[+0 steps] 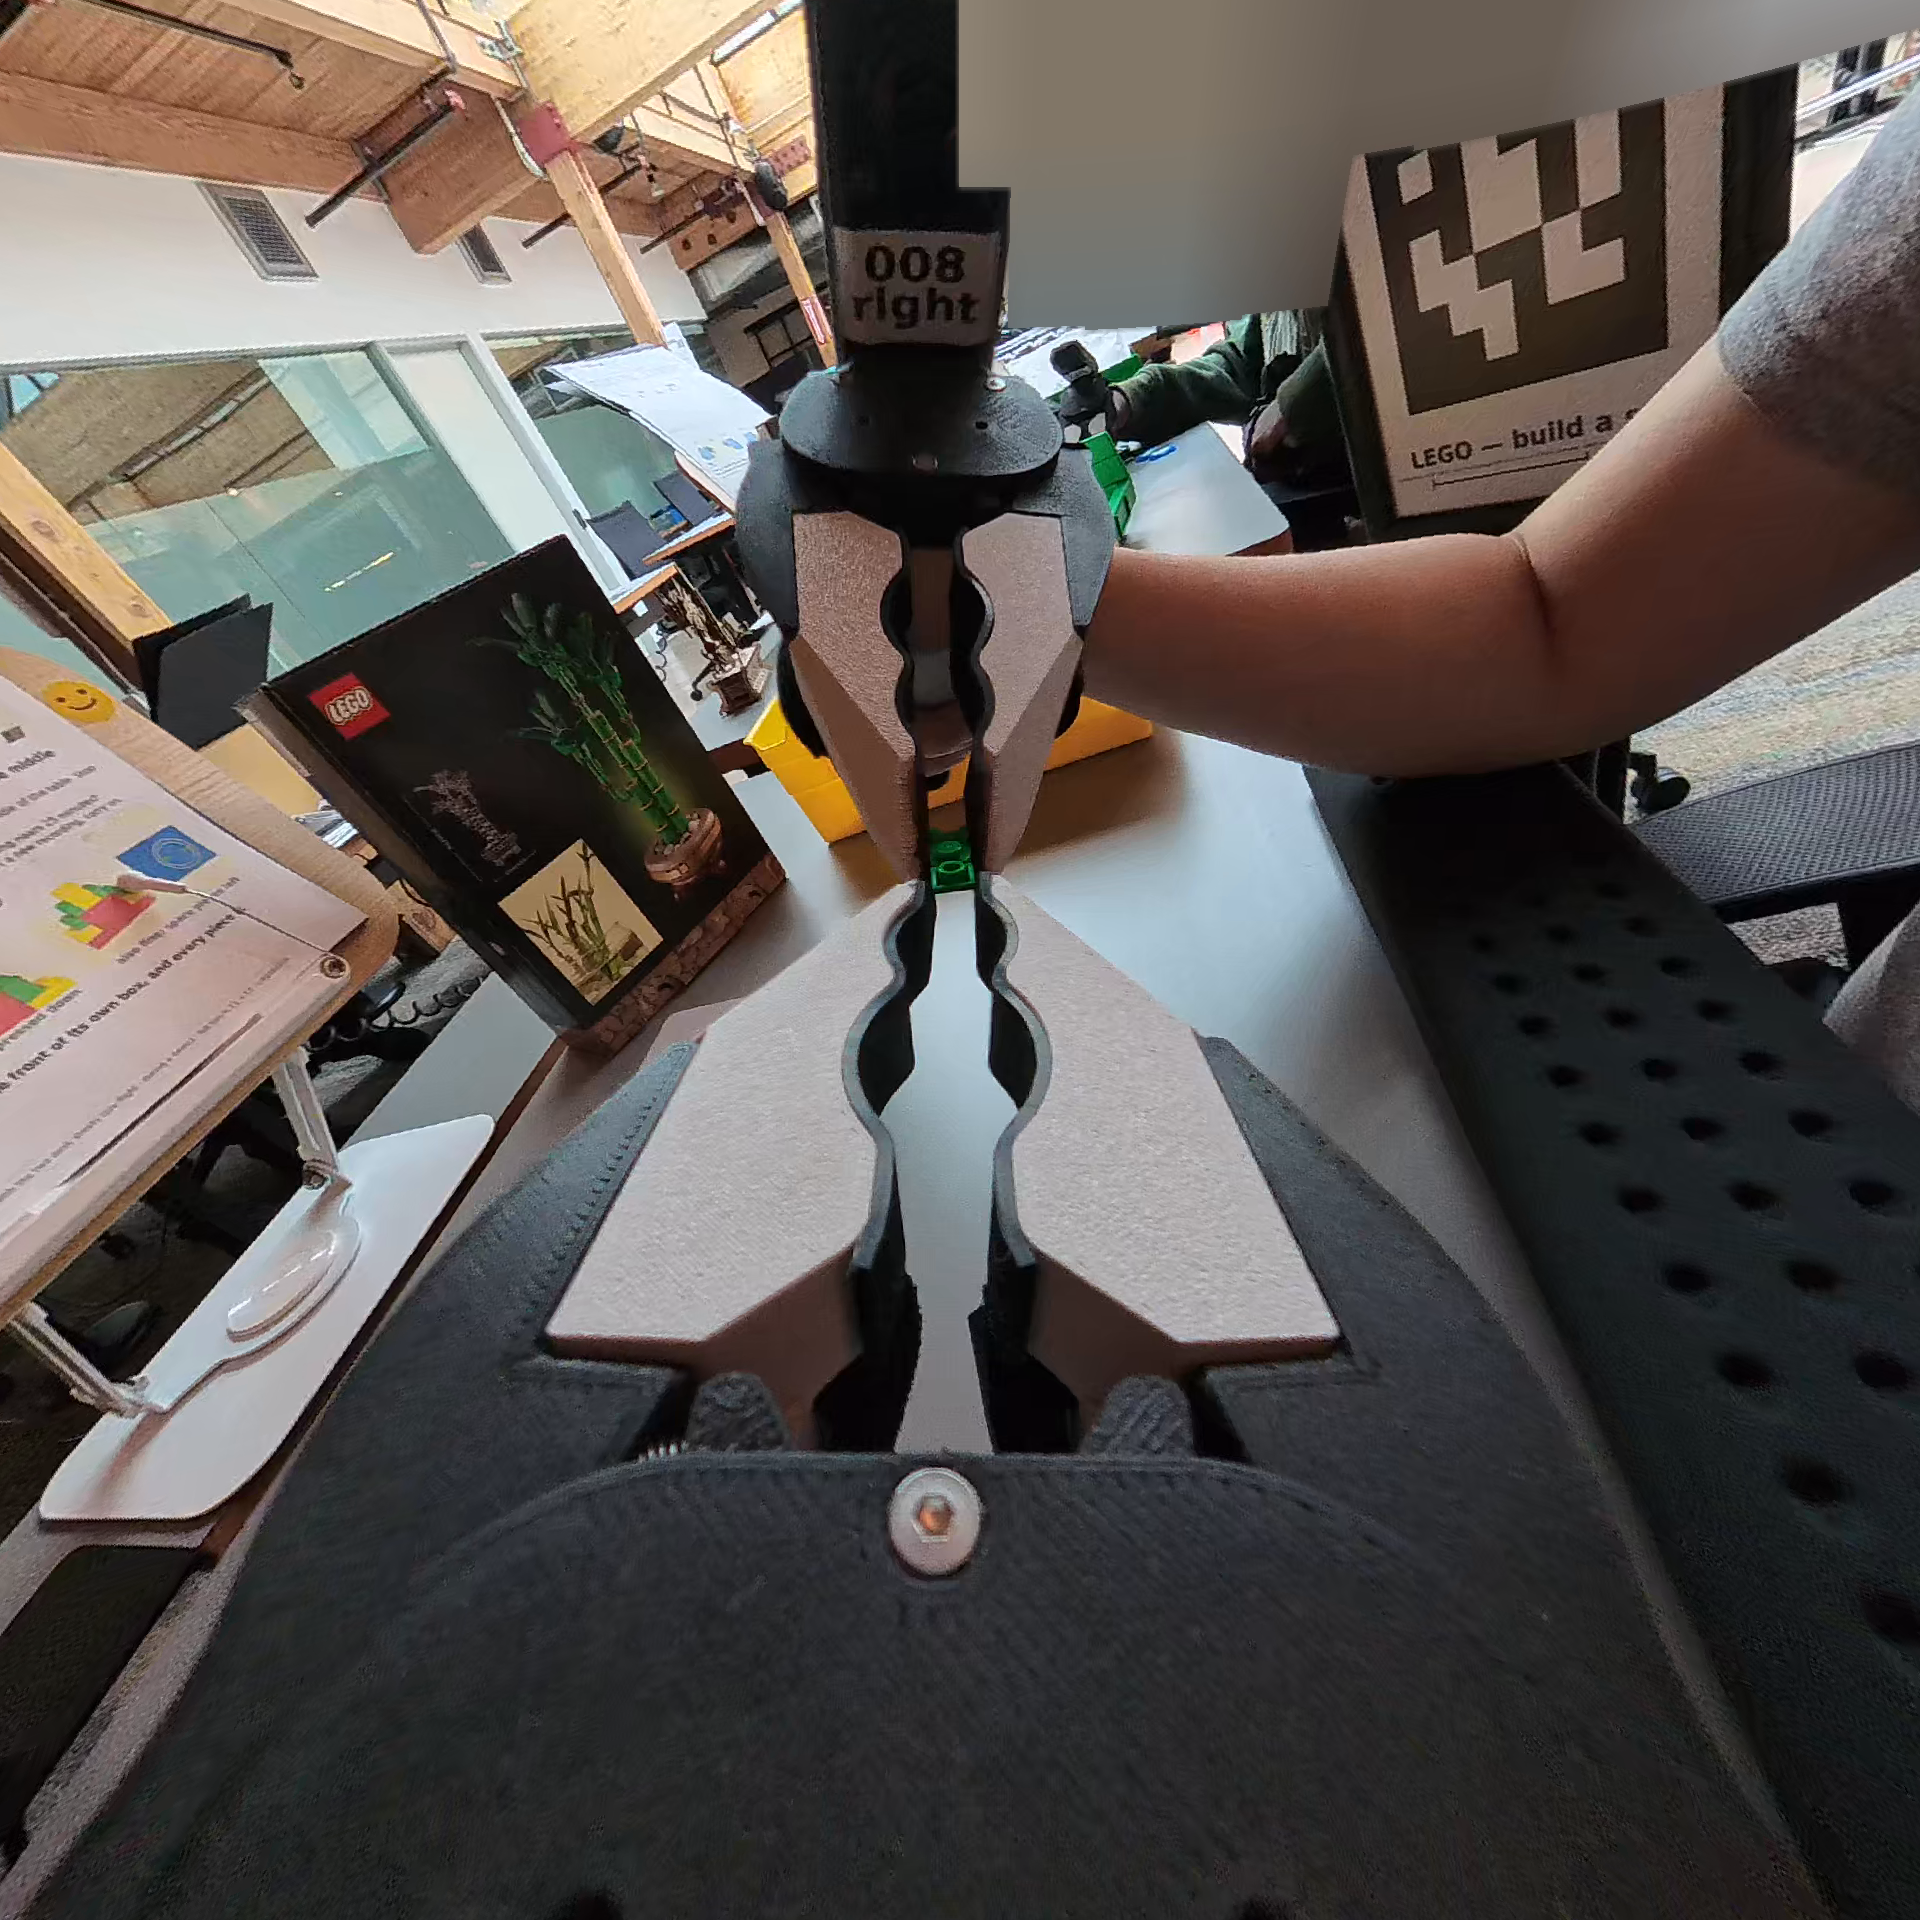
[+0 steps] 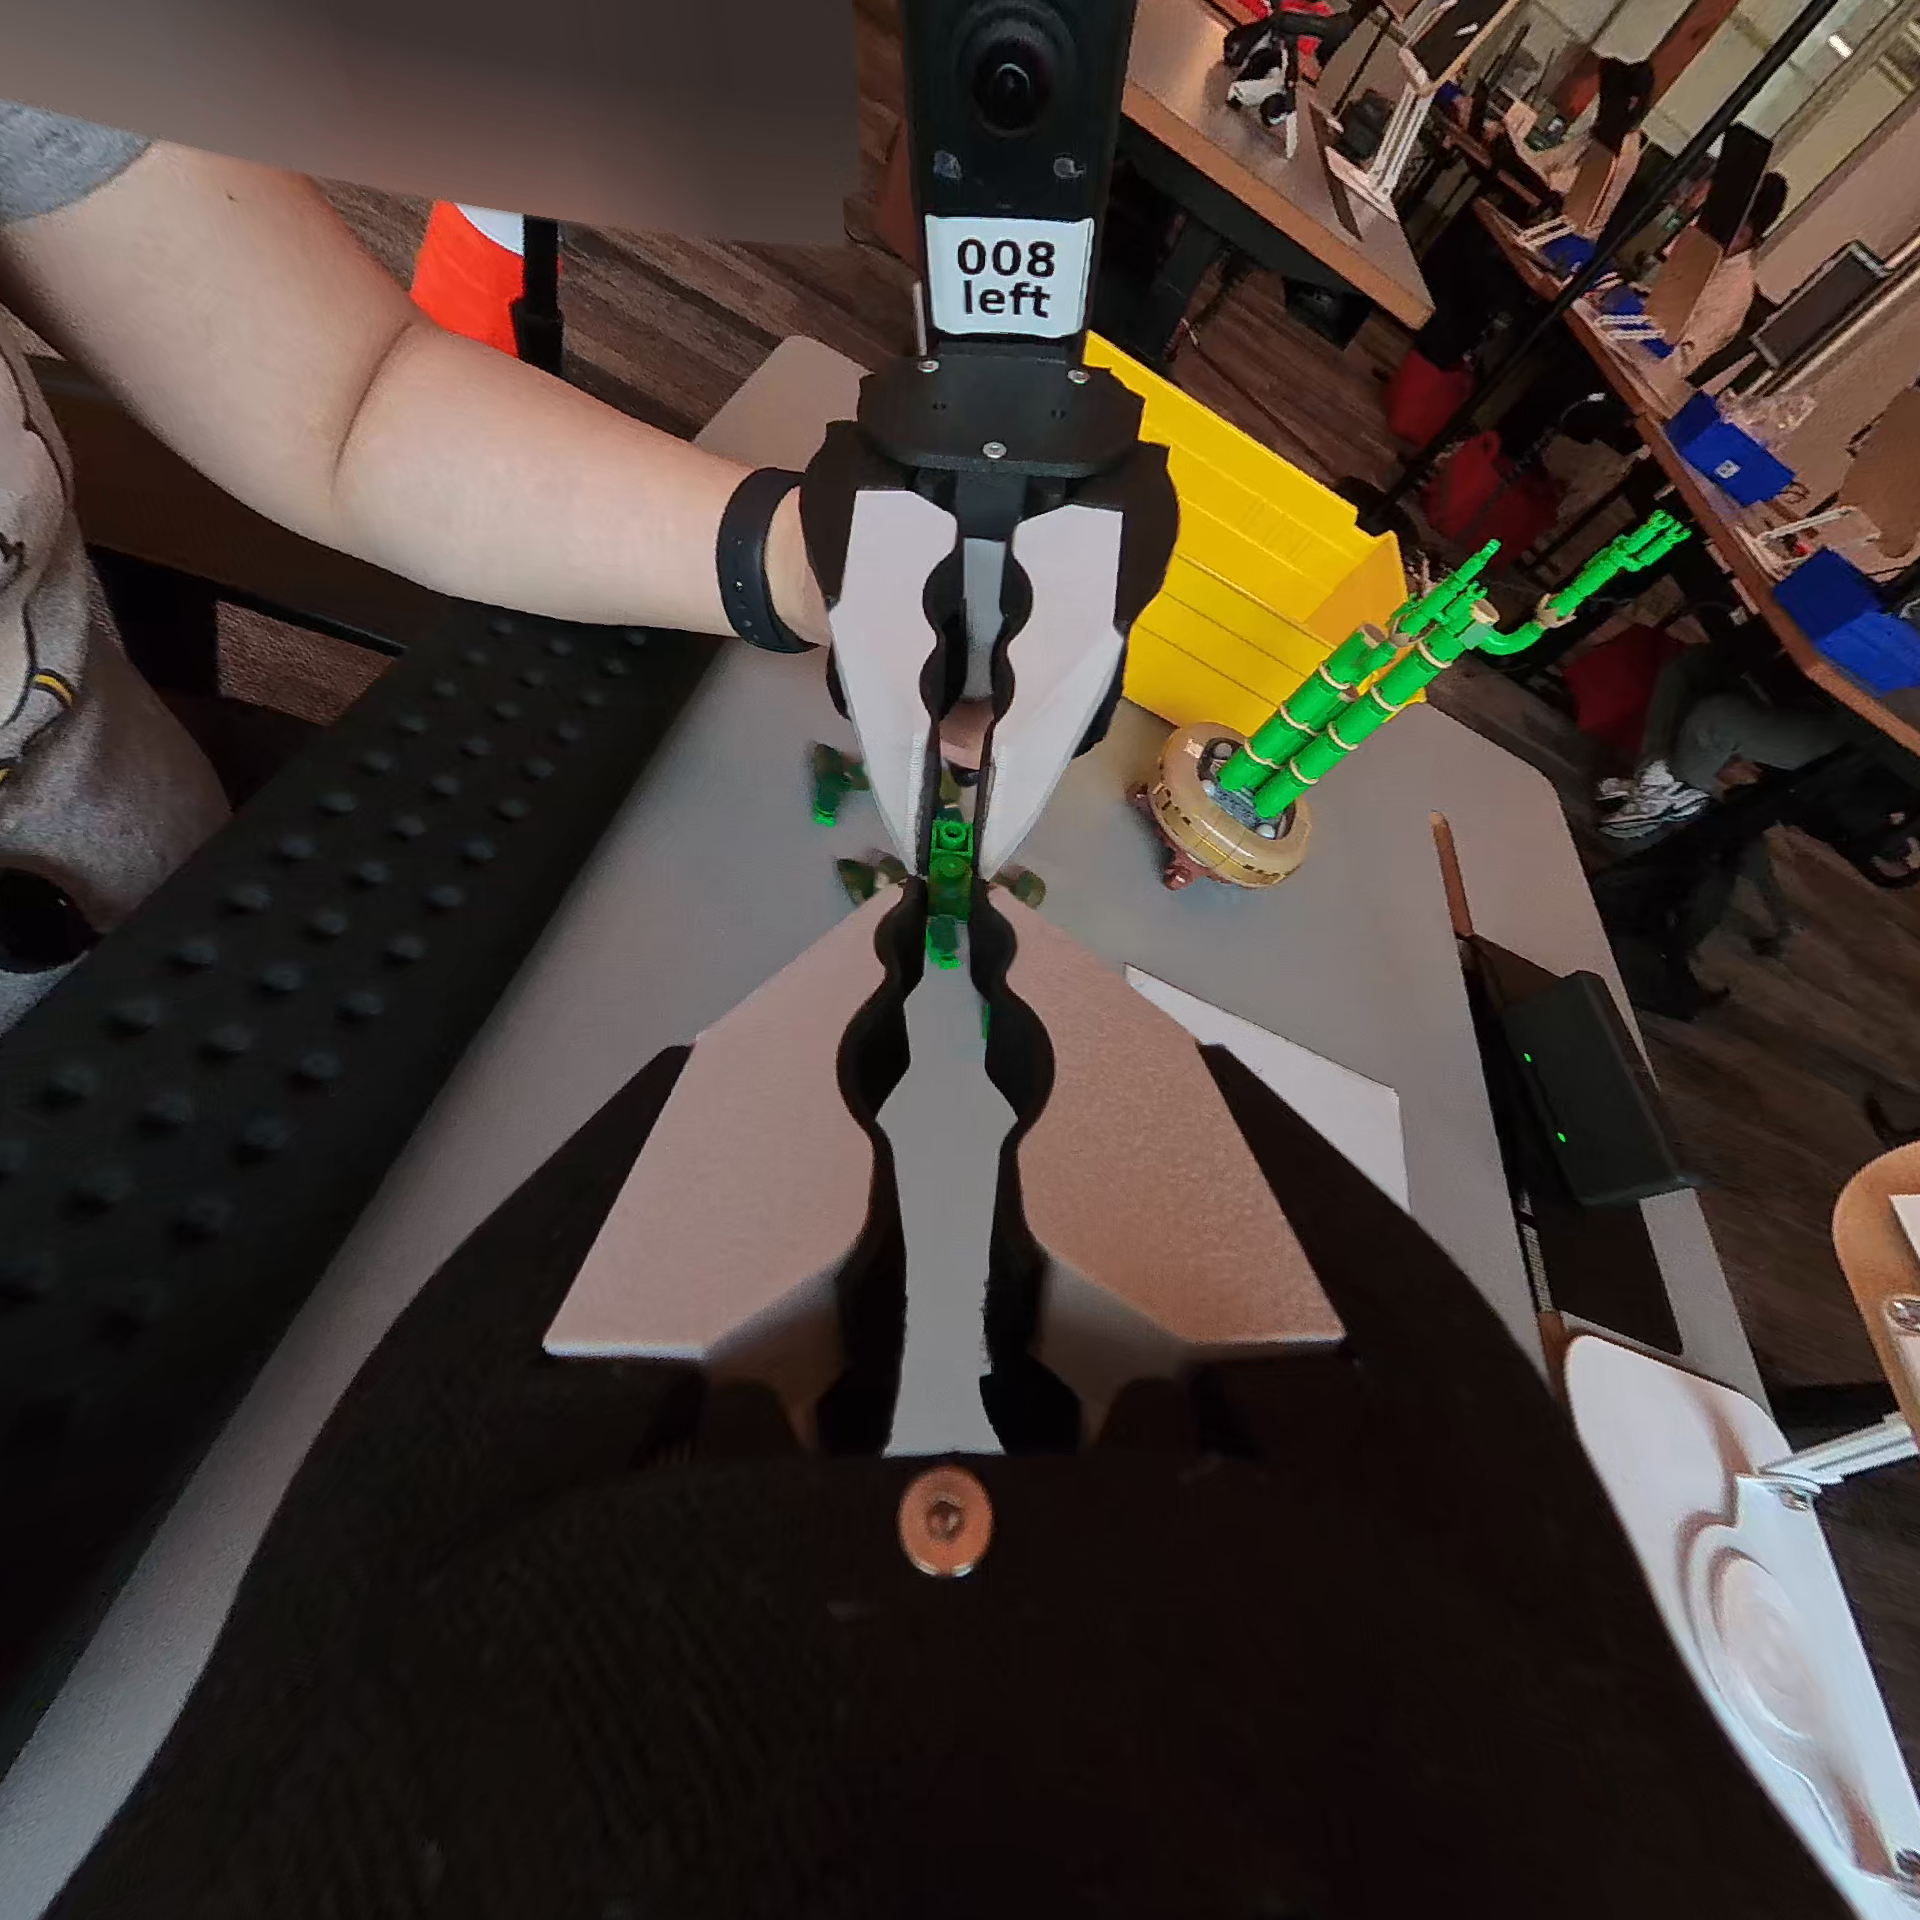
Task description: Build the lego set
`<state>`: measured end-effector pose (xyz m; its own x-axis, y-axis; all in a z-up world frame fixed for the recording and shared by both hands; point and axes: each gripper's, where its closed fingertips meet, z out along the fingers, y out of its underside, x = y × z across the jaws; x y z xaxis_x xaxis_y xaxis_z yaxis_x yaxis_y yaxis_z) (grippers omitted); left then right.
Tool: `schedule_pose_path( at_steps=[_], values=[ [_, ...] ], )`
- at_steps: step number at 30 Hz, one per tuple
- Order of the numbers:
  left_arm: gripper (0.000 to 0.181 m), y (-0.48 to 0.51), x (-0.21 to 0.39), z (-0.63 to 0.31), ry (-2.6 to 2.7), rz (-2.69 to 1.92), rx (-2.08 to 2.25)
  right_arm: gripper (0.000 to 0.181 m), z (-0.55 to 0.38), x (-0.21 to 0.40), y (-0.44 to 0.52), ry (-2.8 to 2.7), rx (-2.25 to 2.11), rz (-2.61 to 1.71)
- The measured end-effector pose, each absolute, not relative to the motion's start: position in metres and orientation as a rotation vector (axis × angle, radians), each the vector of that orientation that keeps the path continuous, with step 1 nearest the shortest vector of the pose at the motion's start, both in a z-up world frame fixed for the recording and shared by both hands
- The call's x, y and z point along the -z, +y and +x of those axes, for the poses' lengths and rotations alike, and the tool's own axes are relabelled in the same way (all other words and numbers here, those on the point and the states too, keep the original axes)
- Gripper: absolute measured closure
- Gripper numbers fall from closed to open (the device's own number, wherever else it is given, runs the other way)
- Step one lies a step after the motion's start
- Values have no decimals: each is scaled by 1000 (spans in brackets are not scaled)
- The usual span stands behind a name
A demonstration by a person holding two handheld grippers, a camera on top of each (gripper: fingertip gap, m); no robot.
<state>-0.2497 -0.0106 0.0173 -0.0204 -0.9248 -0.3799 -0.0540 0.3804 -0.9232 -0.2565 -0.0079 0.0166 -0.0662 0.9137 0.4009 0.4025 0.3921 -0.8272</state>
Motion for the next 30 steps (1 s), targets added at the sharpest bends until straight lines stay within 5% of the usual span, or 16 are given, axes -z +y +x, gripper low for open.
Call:
schedule_pose_path(
  at_steps=[30],
  values=[
    [176,-24,-10,-248,1471,-1002,1148,174,-255,-8,-20,-1725,-781,-1210]
  ],
)
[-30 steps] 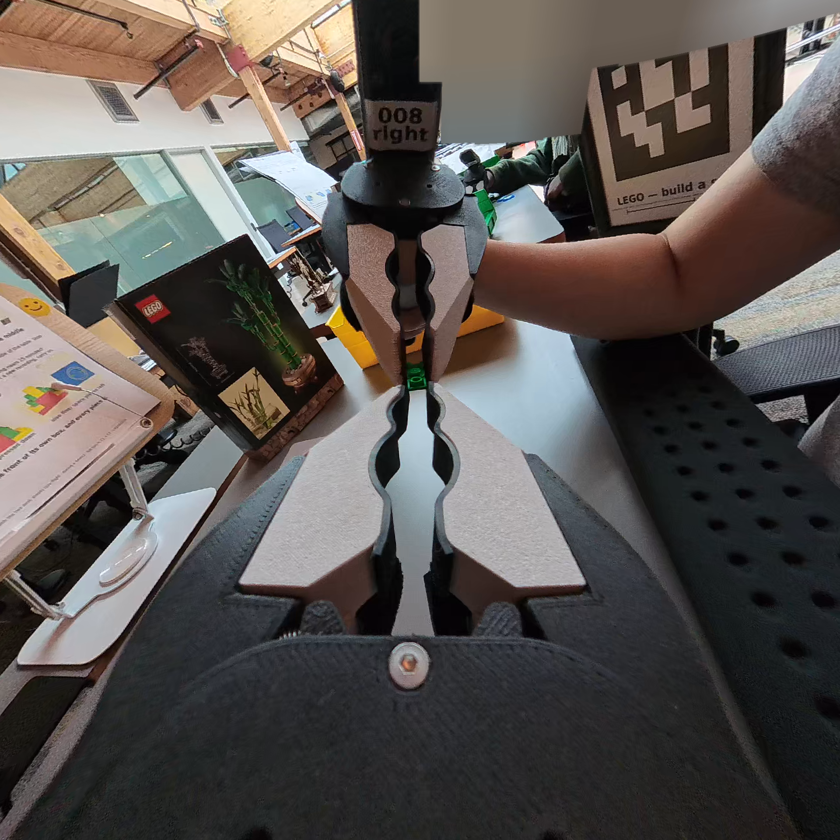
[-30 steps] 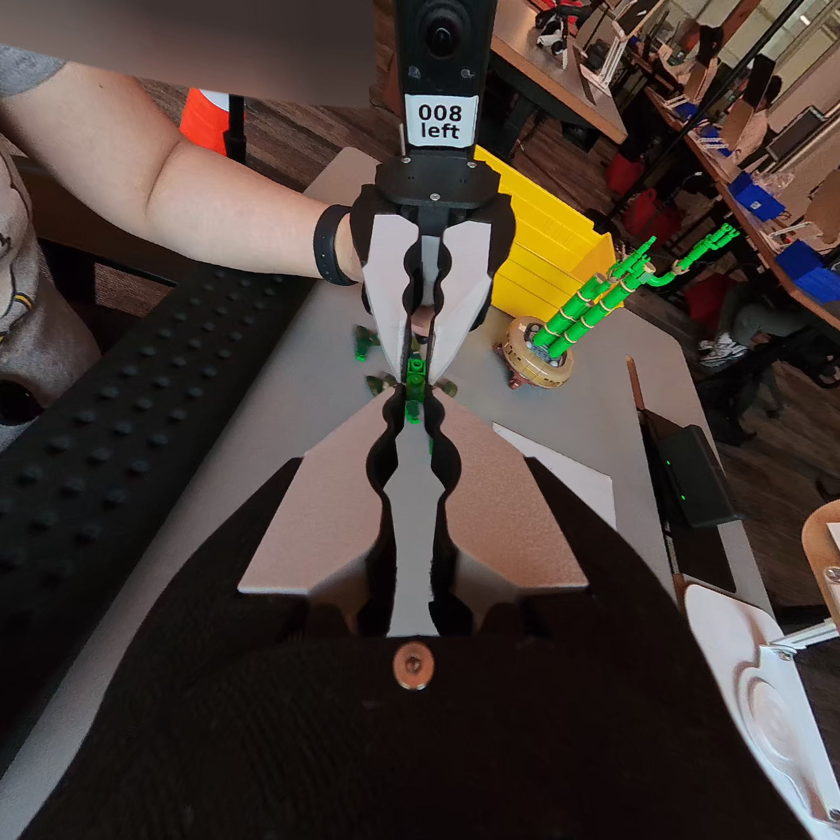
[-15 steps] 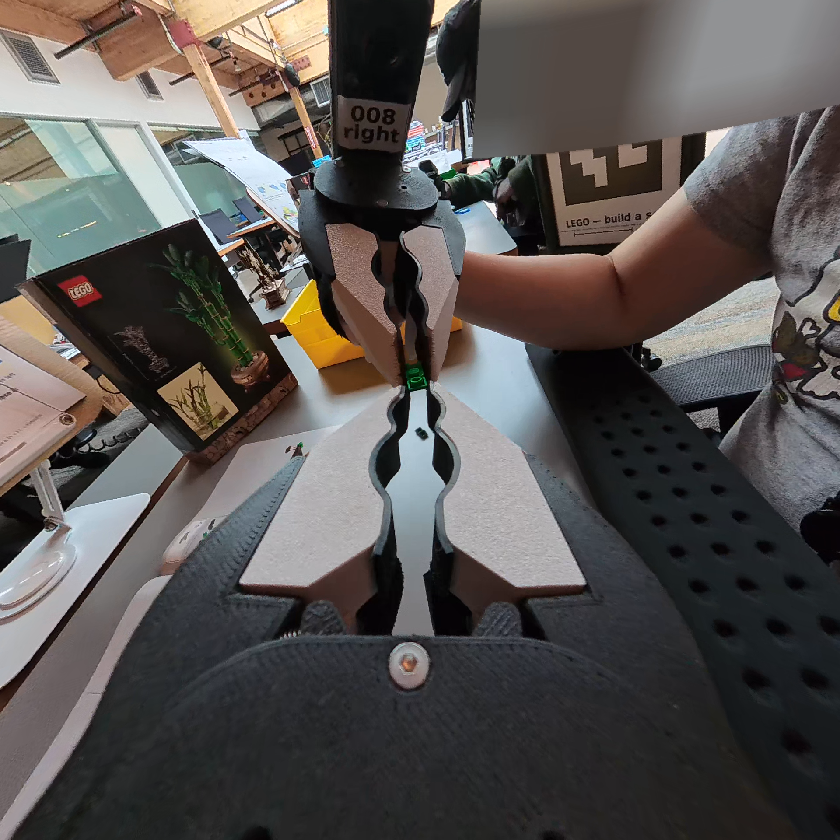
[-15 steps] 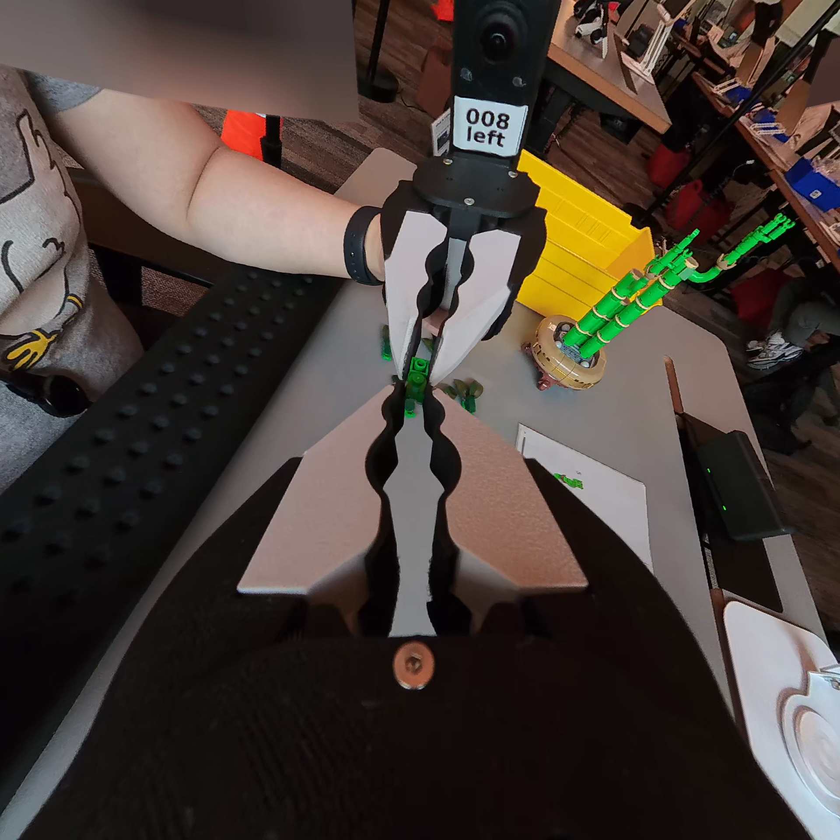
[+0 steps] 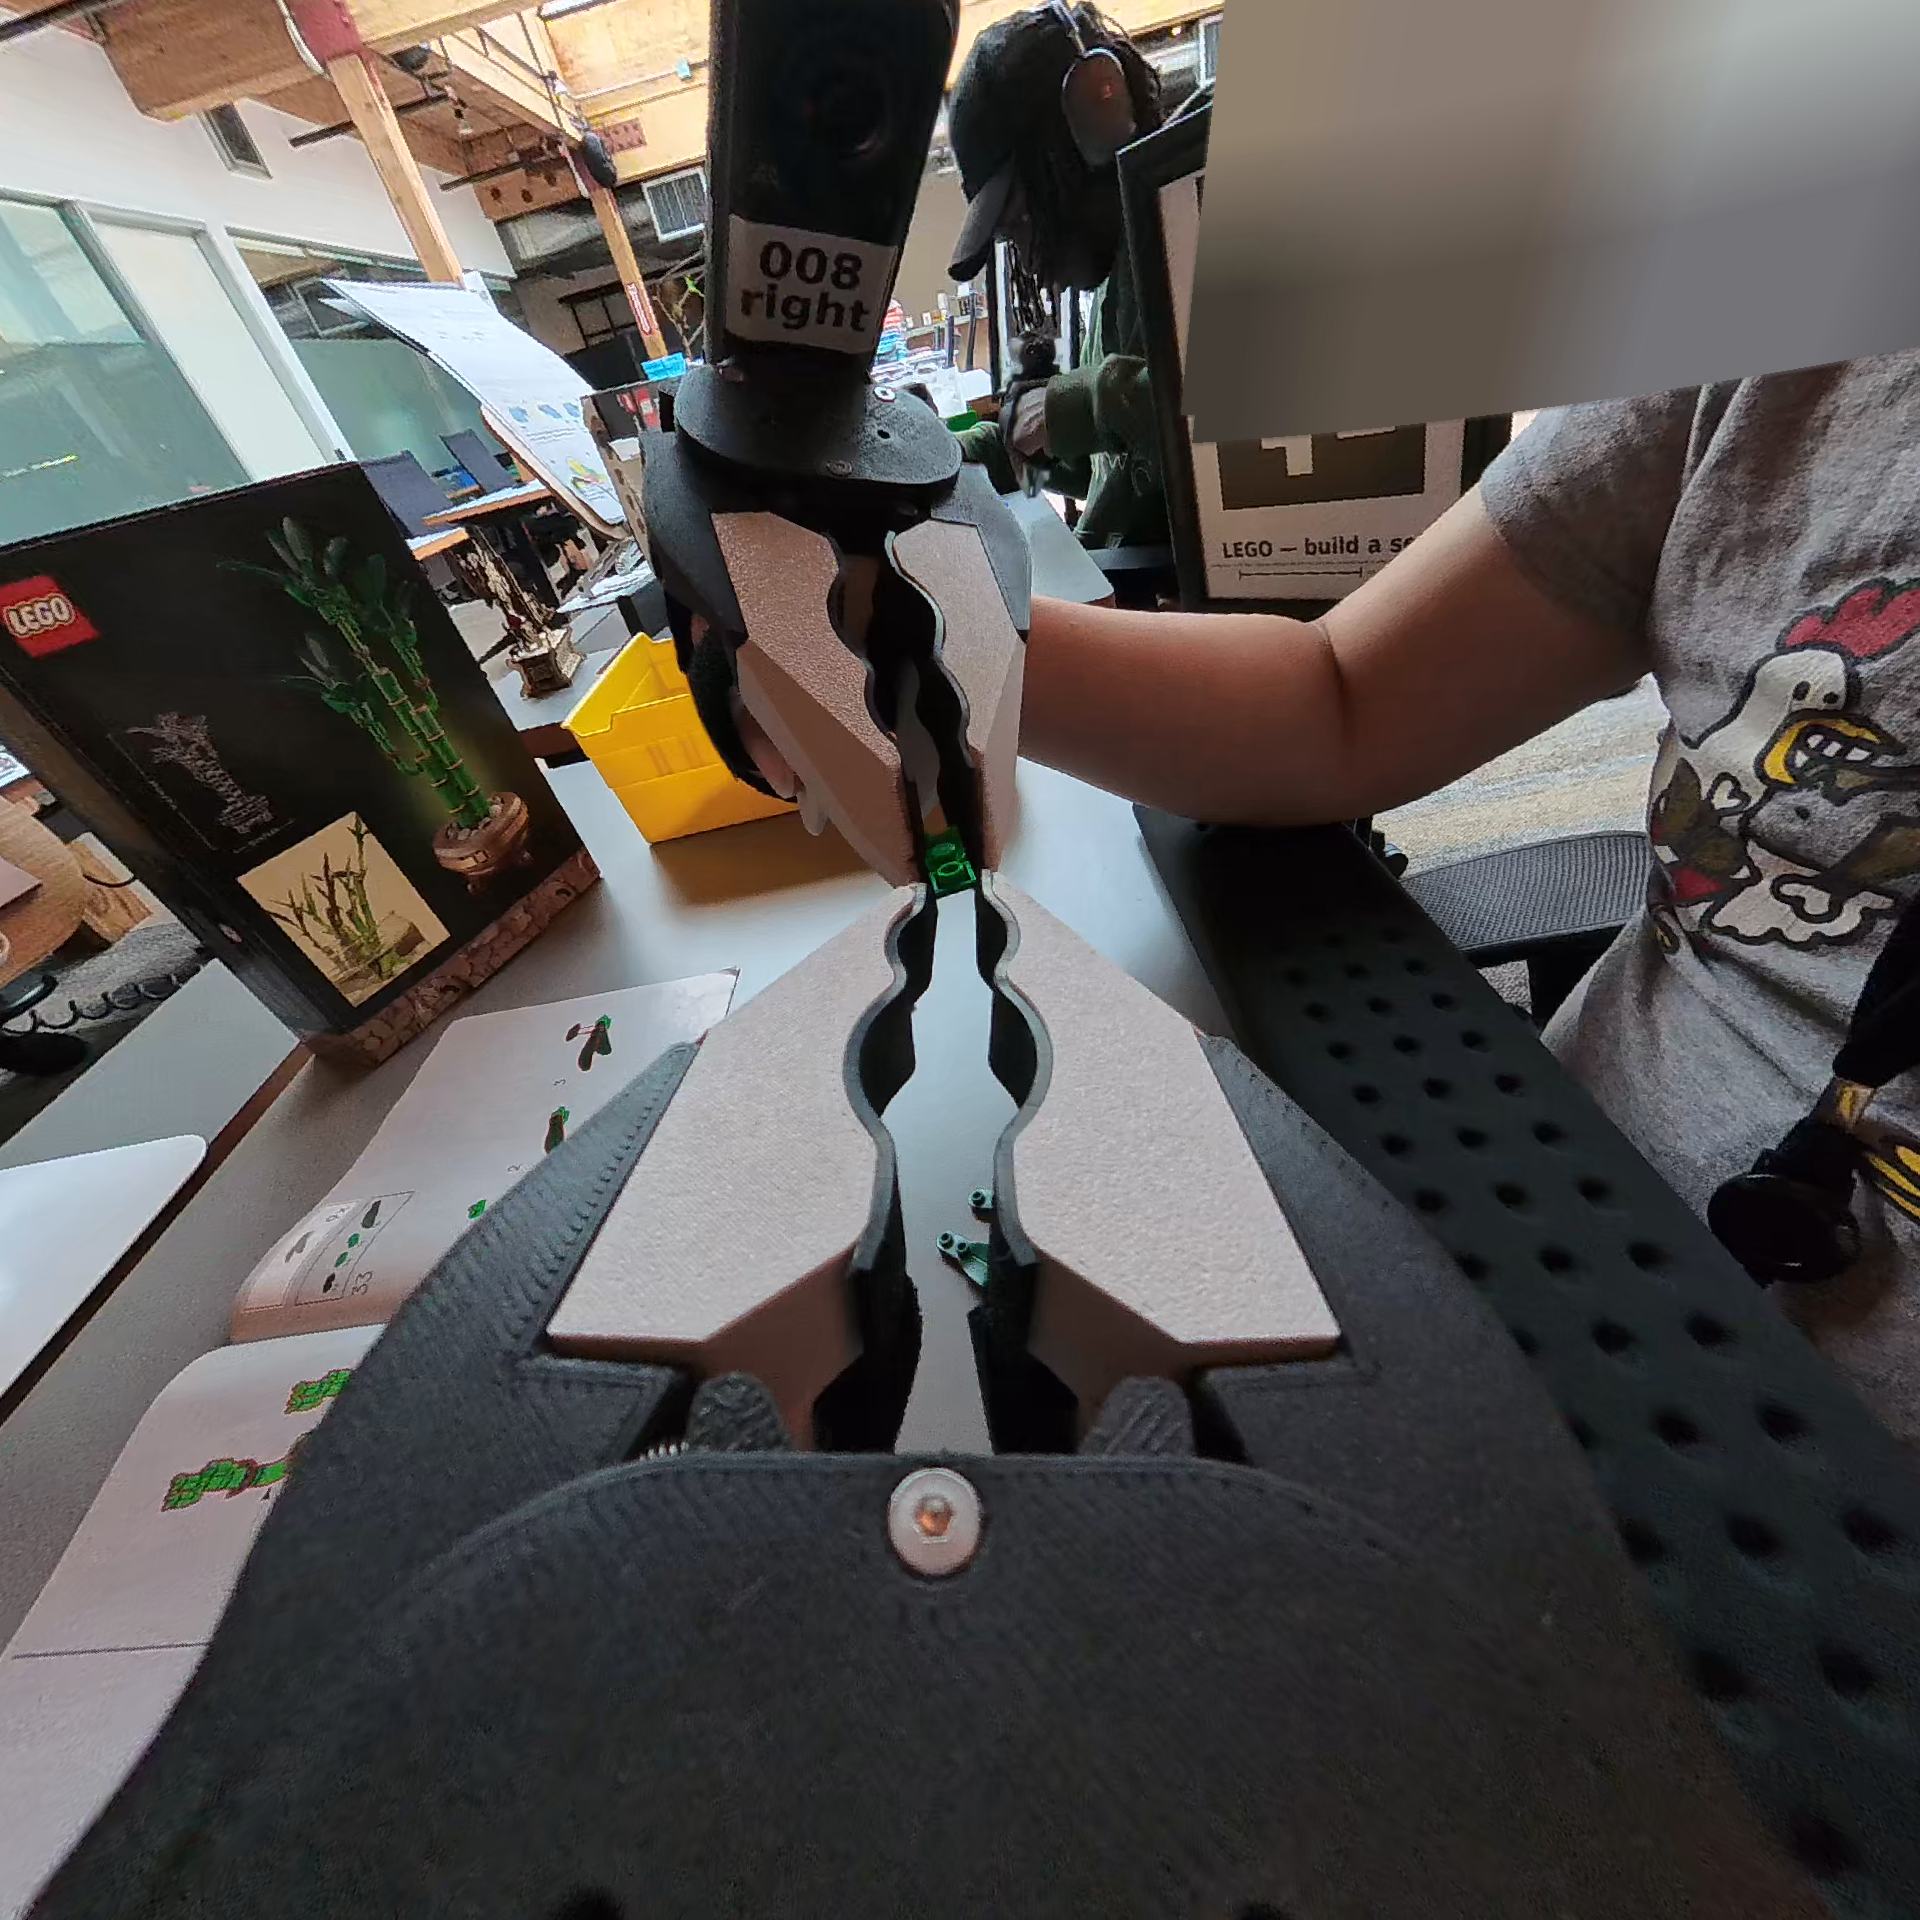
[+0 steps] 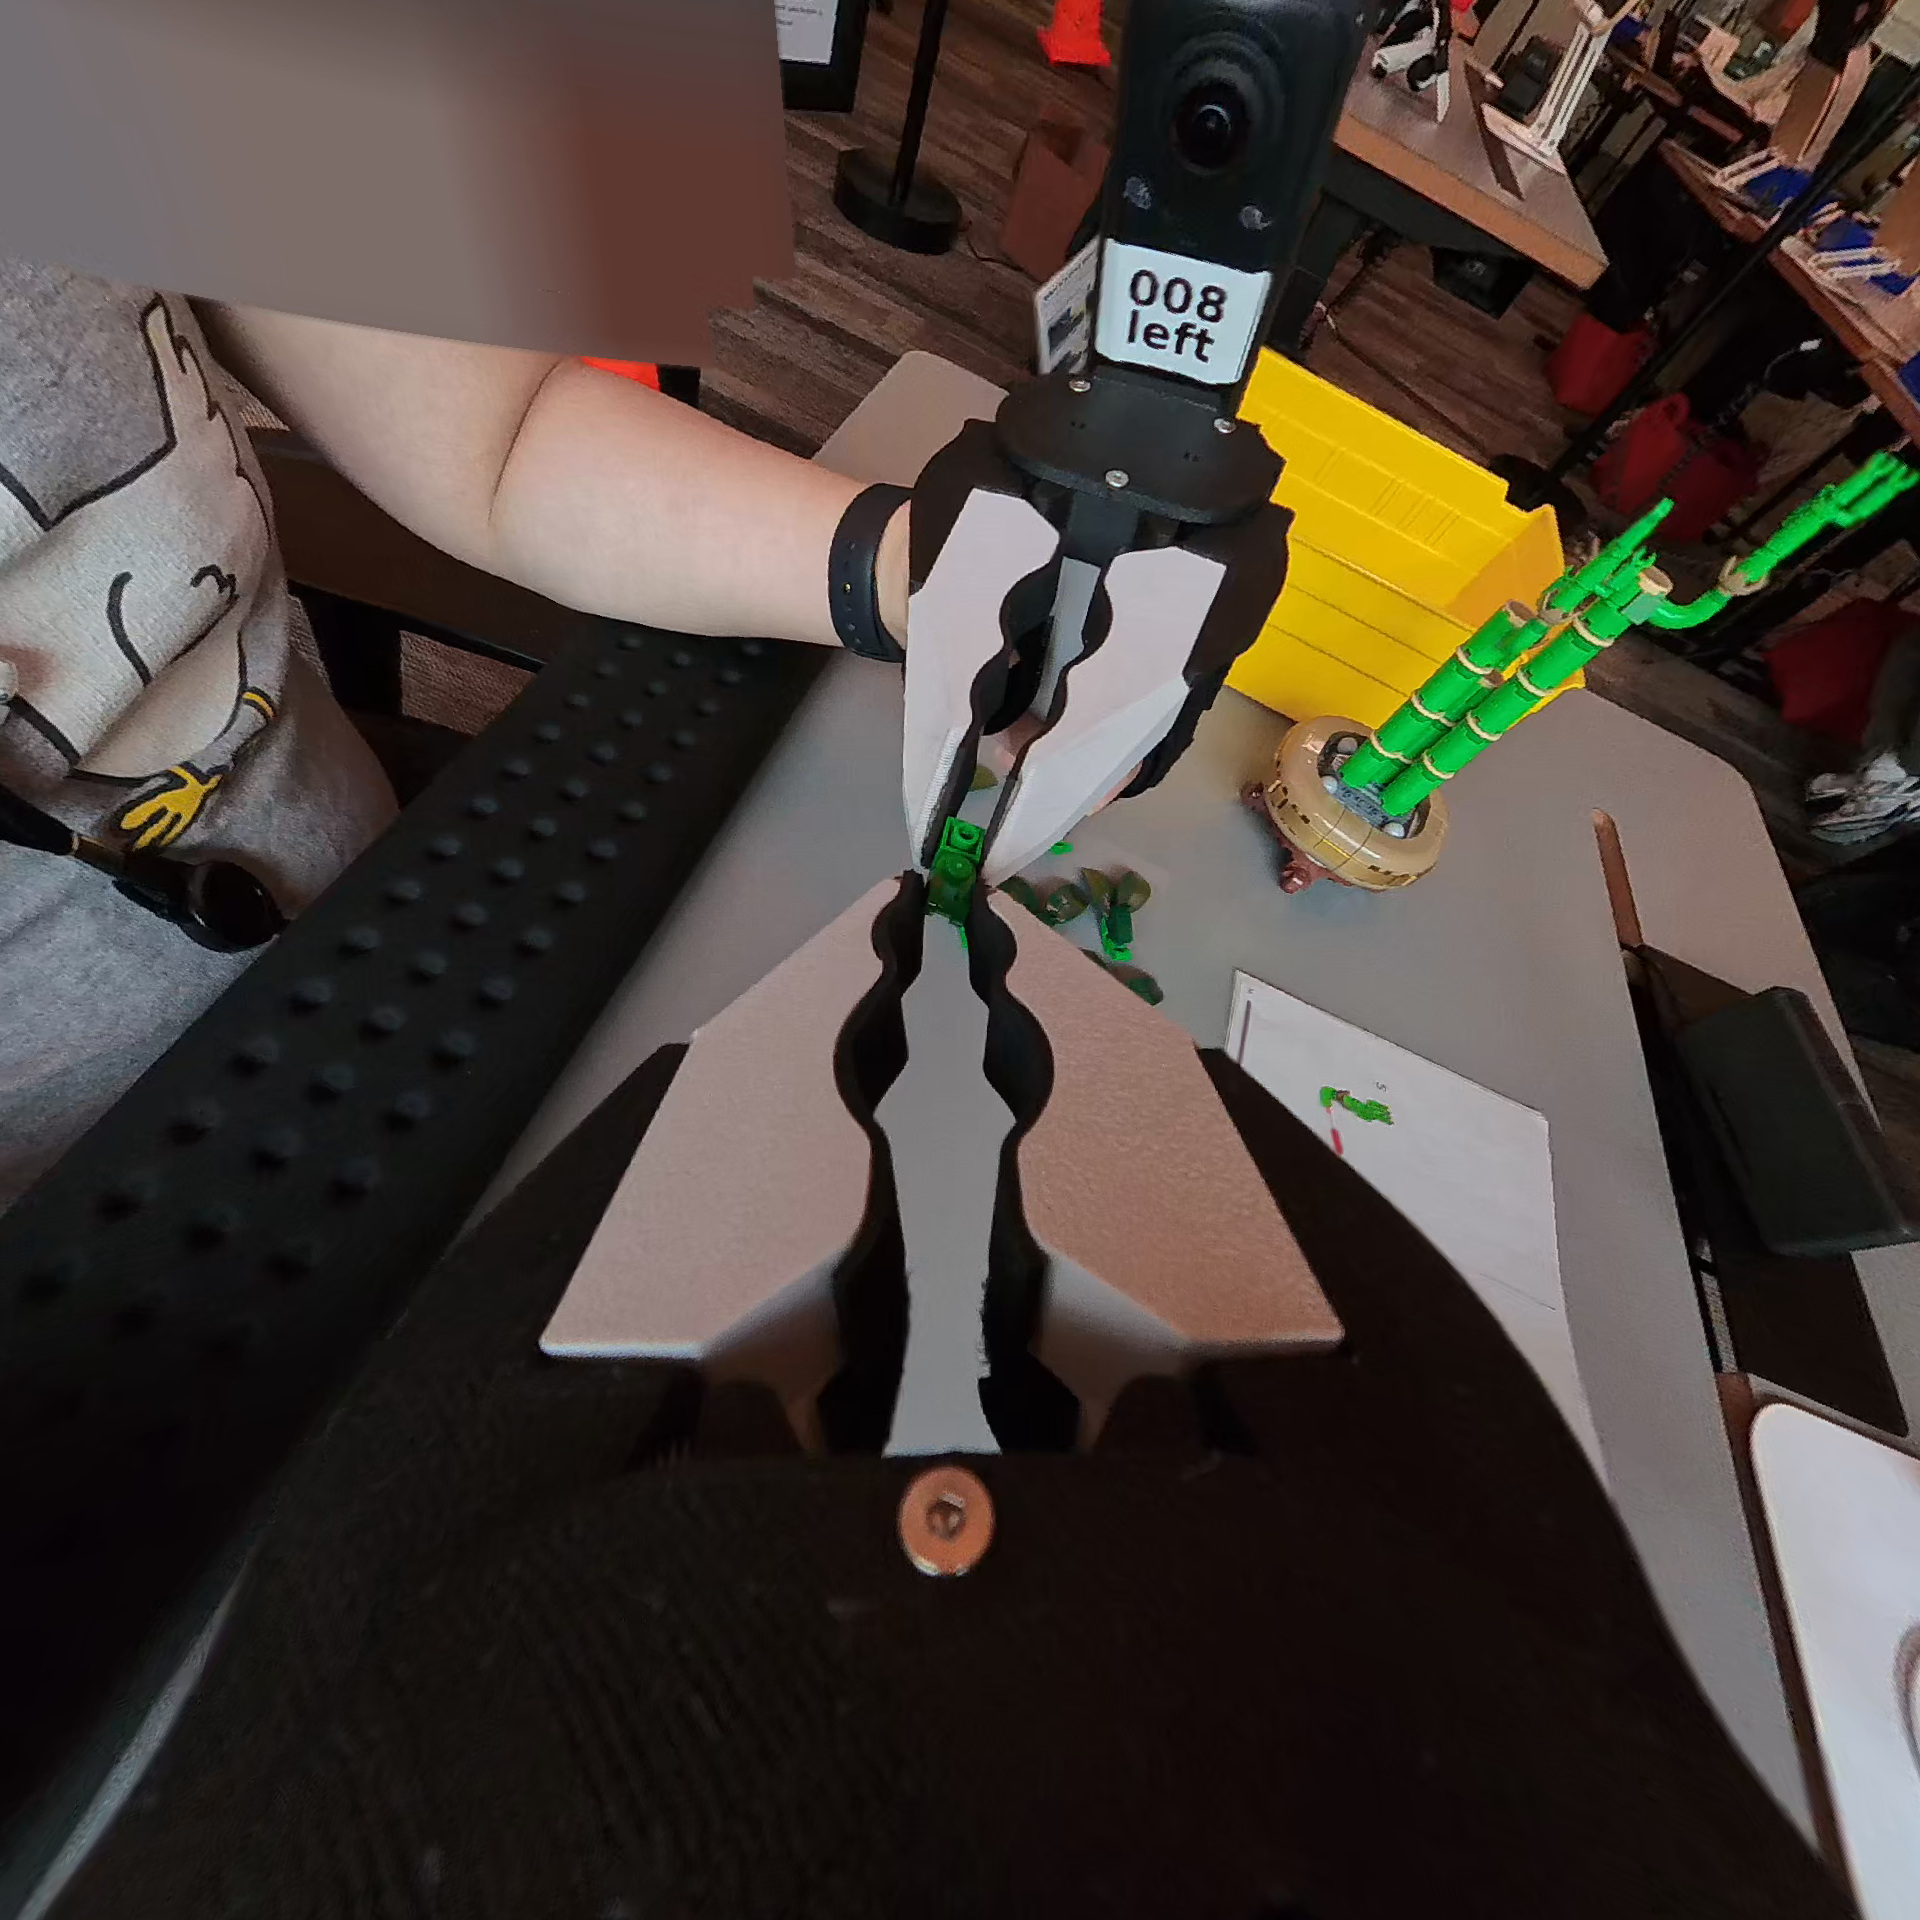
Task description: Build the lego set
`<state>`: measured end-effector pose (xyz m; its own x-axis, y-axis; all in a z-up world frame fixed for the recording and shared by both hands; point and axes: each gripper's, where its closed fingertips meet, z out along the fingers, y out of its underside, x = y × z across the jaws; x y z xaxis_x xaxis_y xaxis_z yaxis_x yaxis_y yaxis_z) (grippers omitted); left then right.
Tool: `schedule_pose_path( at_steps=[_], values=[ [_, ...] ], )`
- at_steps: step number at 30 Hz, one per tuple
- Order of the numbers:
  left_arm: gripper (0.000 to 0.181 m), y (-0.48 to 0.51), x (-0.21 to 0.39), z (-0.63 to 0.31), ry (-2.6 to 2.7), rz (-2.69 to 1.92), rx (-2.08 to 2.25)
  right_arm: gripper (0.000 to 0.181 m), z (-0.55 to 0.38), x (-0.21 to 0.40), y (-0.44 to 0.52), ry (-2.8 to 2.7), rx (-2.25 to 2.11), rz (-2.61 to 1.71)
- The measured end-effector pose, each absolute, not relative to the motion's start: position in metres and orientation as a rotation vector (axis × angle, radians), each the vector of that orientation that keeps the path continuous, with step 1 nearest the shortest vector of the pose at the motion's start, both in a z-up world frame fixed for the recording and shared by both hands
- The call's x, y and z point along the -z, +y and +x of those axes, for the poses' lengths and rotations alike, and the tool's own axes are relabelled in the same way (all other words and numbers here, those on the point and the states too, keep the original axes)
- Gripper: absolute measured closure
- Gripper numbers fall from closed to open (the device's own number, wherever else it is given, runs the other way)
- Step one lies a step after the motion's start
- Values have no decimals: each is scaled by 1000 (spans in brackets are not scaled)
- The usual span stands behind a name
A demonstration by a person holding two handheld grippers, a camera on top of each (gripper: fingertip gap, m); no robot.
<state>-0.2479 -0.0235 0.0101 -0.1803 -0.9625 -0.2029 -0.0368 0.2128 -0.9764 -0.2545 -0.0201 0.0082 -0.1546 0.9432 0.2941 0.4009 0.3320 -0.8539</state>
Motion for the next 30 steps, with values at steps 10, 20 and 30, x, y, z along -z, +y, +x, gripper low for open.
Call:
schedule_pose_path(
  at_steps=[10,20,30],
  values=[
    [176,18,0,-241,1267,-1265,1179,155,-184,-65,25,-1357,-591,-1248],
    [176,31,15,-231,1074,-1490,1498,132,-163,-116,12,-1288,7,-1133],
    [175,19,48,-202,1052,-1694,1611,158,-211,47,13,-1434,143,-1097]
  ],
)
